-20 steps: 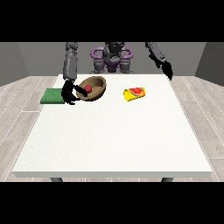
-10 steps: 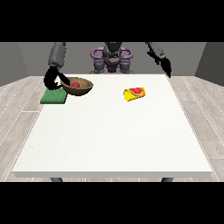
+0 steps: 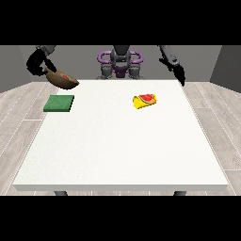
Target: Pick the cup and pour the ball into the bowl, then pick the bowl and place it on the pad
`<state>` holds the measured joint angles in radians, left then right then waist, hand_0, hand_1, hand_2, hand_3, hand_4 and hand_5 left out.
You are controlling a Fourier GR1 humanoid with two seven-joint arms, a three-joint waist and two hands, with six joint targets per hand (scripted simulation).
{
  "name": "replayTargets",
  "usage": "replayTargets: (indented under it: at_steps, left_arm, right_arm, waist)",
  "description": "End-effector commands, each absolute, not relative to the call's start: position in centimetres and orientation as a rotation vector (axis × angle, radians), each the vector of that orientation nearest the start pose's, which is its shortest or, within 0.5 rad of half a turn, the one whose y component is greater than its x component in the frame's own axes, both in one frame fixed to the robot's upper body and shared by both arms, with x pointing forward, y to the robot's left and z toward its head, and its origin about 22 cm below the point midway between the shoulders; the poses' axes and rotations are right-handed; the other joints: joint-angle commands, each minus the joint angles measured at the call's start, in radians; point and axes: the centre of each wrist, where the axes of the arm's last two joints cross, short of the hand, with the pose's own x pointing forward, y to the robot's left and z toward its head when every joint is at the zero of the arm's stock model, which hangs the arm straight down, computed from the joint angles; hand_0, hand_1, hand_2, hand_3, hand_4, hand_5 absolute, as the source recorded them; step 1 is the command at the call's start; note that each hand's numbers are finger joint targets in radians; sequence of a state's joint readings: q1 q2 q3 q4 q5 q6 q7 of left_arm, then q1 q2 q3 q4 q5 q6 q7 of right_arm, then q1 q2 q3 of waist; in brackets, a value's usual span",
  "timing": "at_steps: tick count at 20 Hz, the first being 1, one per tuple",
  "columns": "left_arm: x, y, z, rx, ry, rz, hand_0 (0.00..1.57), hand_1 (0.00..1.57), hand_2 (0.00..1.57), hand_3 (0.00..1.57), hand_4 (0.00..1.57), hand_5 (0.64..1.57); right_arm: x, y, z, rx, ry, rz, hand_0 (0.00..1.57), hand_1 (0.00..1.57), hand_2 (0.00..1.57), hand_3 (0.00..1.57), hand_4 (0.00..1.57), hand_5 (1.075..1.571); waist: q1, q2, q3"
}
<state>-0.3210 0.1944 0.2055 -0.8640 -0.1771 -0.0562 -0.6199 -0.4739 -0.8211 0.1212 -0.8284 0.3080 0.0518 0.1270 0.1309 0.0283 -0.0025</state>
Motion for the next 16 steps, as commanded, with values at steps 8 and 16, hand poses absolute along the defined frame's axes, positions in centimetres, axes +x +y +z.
replayTargets:
  at_steps: [8, 16]
  left_arm:
    - [29.8, 38.4, -3.4, 0.265, -2.036, -0.139, 0.00, 0.00, 0.00, 0.00, 0.46, 1.136]
    - [30.1, 43.7, 3.2, 0.283, -2.184, -0.091, 0.00, 0.00, 0.00, 0.00, 0.89, 1.183]
  right_arm:
    - [32.5, -48.1, 10.5, -1.082, -1.122, 0.488, 1.57, 1.57, 1.57, 1.54, 1.53, 1.569]
    - [31.0, -50.1, 6.9, -1.066, -1.255, 0.277, 1.57, 1.57, 1.57, 1.57, 1.32, 1.554]
  waist:
    - [0.018, 0.261, 0.0030]
    - [0.028, 0.399, 0.0061]
